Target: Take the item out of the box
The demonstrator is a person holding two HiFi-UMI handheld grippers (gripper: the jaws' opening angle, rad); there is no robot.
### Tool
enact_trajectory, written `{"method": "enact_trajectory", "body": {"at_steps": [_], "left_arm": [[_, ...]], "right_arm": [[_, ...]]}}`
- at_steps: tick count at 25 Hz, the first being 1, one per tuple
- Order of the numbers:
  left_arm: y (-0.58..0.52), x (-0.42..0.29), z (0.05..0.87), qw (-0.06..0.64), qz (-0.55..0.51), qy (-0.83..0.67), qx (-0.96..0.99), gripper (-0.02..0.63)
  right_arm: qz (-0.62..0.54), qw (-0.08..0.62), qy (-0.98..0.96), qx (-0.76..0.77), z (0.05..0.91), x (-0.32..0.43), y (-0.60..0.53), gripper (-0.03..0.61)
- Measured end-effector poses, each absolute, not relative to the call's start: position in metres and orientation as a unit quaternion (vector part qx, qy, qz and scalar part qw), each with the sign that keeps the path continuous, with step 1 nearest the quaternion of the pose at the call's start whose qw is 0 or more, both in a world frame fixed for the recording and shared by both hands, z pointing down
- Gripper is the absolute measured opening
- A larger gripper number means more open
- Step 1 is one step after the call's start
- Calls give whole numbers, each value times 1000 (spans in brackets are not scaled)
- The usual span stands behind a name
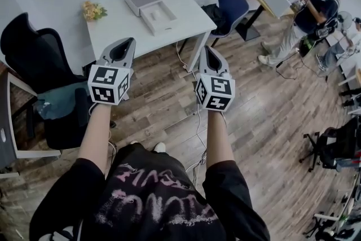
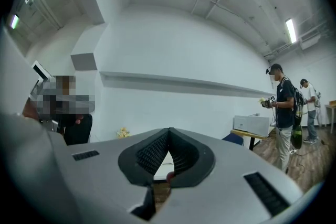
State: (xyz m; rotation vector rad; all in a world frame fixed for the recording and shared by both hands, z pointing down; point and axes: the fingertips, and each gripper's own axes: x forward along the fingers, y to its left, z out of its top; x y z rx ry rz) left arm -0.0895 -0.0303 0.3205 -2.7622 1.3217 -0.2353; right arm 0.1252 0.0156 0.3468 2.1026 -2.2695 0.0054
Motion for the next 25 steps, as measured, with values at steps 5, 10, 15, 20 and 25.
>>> {"method": "enact_trajectory", "body": {"at_steps": [5,10,15,20,25], "left_arm": [[-47,-83,326,34,-76,434,-897,3],[-71,-74,333,31,-75,437,-896,3],[-102,-69,339,28,-75,440,-895,3],[-141,-65,345,23,-76,443,-893,3],[-185,-61,354,14,-81,447,-891,3]], "right_arm": [[5,24,-737,676,355,132,-2,9],[2,24,-738,674,360,140,-26,9],[18,13,-738,675,365,150,-57,9],[19,20,-738,675,369,159,-97,9],[20,31,-740,671,376,164,-141,9]]}}
